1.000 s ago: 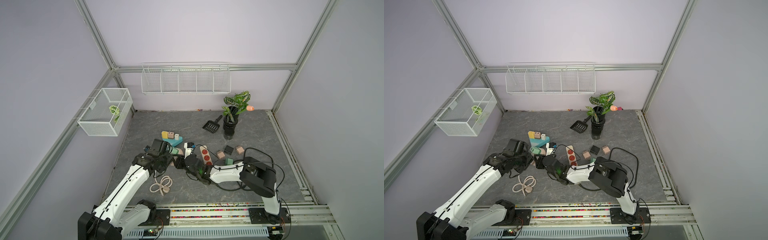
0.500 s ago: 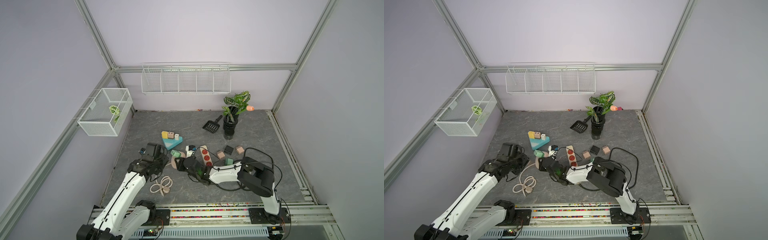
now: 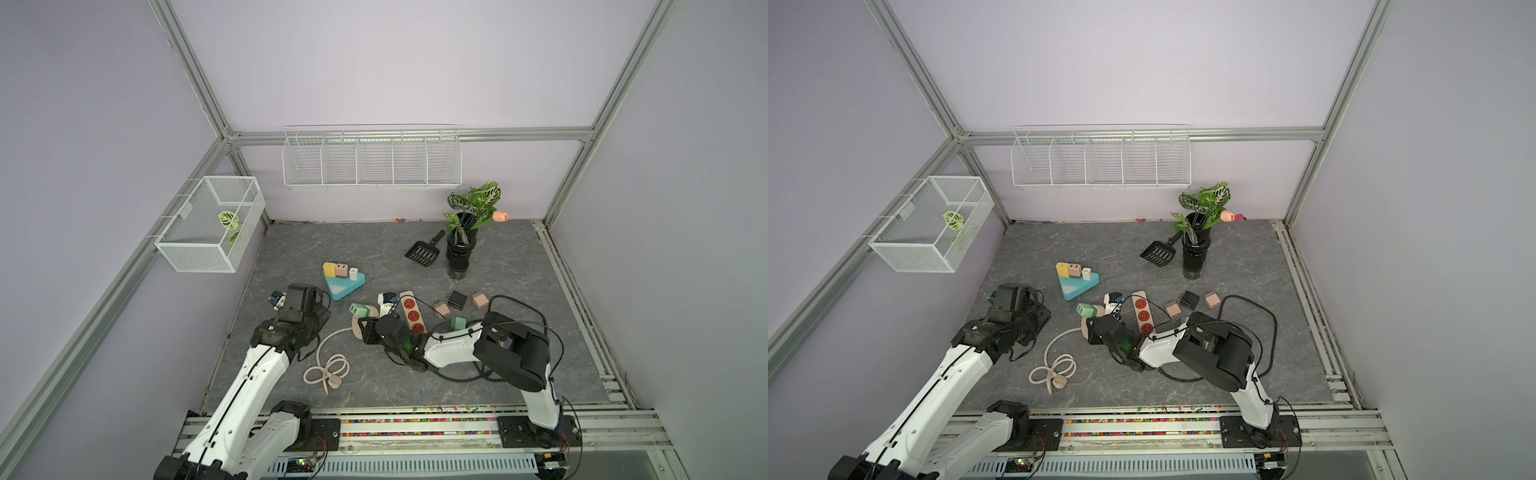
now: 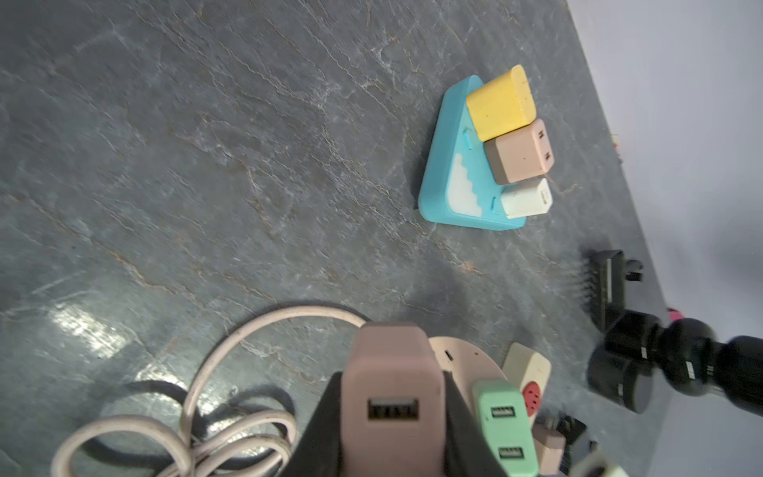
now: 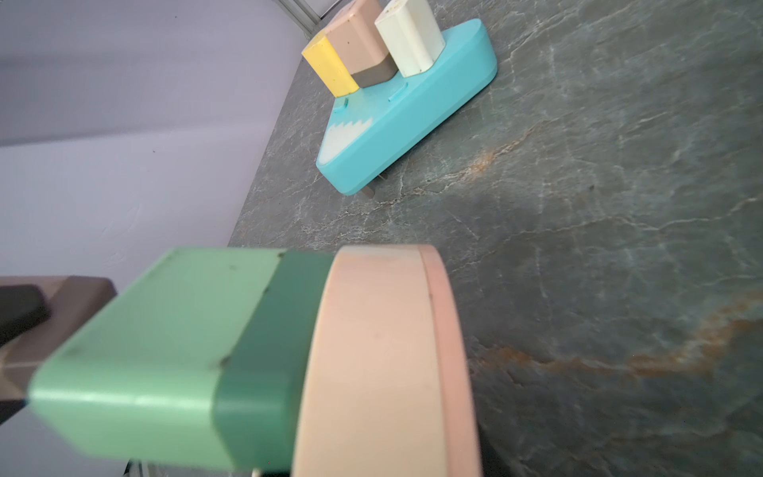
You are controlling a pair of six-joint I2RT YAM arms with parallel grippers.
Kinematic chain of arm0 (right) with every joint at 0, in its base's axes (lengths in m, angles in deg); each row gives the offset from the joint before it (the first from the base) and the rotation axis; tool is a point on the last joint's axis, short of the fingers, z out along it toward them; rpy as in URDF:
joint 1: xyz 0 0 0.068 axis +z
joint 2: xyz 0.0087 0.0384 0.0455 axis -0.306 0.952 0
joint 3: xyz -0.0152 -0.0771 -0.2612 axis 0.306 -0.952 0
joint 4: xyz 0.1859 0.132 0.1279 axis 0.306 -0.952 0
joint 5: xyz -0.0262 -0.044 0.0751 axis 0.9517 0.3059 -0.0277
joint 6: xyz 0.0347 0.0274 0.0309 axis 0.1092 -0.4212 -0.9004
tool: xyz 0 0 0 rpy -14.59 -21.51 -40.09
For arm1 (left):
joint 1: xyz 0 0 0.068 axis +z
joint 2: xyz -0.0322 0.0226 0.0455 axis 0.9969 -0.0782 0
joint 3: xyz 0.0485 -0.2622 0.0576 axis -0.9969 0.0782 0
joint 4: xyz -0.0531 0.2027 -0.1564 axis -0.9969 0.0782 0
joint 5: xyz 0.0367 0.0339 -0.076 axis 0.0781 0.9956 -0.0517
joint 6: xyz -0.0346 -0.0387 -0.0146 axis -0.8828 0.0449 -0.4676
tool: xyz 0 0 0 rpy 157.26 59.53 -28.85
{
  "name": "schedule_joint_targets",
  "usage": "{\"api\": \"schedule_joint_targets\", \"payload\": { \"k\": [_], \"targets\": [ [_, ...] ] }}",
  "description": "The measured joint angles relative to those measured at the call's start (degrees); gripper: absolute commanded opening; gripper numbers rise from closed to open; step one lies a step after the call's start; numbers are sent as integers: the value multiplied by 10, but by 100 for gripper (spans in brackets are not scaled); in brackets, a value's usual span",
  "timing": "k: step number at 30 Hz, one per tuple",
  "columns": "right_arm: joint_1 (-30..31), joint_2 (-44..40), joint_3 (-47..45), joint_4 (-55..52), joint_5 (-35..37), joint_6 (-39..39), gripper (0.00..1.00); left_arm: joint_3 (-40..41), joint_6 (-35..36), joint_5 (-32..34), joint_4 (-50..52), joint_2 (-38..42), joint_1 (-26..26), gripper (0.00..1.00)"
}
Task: Pull the plug off the socket
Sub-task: Place the plug at the center of the board.
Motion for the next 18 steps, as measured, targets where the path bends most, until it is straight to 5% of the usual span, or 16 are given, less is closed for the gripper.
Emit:
{"api": "schedule_joint_targets", "payload": {
  "k": [11, 18],
  "targets": [
    [-3, -1, -1, -2, -31, -2, 0, -7, 59, 17, -57, -134, 12, 0],
    [-4, -1, -1, -3, -39, -3, 0, 10, 47, 10, -97, -176, 45, 14]
  ]
}}
